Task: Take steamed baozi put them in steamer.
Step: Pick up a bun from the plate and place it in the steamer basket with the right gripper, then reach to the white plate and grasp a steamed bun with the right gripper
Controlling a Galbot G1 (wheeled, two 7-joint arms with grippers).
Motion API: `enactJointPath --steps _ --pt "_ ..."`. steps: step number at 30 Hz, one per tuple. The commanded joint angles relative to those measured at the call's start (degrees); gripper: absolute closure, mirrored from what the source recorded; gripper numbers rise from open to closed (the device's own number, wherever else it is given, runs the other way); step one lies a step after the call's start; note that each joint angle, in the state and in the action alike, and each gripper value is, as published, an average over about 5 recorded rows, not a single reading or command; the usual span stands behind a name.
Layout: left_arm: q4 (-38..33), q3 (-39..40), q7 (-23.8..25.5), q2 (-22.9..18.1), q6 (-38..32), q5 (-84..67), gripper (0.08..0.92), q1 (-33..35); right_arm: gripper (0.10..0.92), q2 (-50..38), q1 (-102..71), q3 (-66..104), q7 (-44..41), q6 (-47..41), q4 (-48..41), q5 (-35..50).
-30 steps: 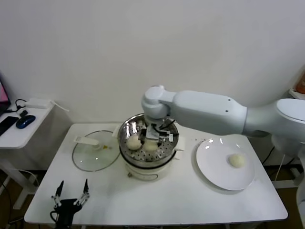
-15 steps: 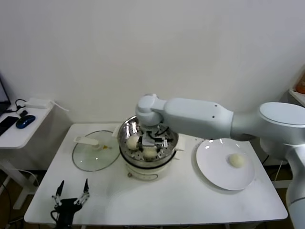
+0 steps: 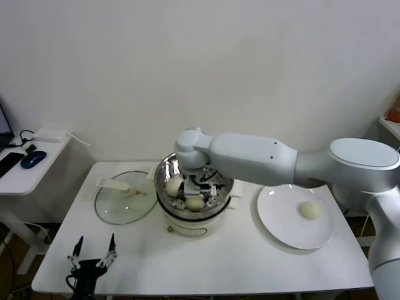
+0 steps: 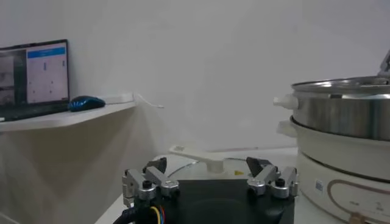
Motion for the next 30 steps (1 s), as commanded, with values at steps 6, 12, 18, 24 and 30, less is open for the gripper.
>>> enactJointPath --steps 6,12,18,24,30 --pt "0.3 0.0 0.0 0.1 -0.1 -0.1 0.177 0.0 0.215 0.1 -0.3 0.7 0.0 1.2 -0.6 0.1" --pt "0.3 0.0 0.0 0.0 -0.1 0.0 0.177 -0.1 0.203 -0.5 2.2 2.3 -1.0 2.5 -1.0 2.2" --pt "0.5 0.3 -0.1 -0.1 0.0 0.3 0.177 -0.2 0.203 -2.5 7.2 1.8 -2.6 3.5 -0.9 7.1" --pt "0.5 0.2 -0.2 0.2 -0.4 0.0 0.177 0.0 0.203 -7.0 13.8 0.3 -1.8 -1.7 -1.8 14.1" --pt "-0.3 0.4 -0.6 0.6 -1.0 -0.7 0.177 0.2 0.203 -15.5 17.2 -3.7 1.0 -10.7 -2.7 22.3"
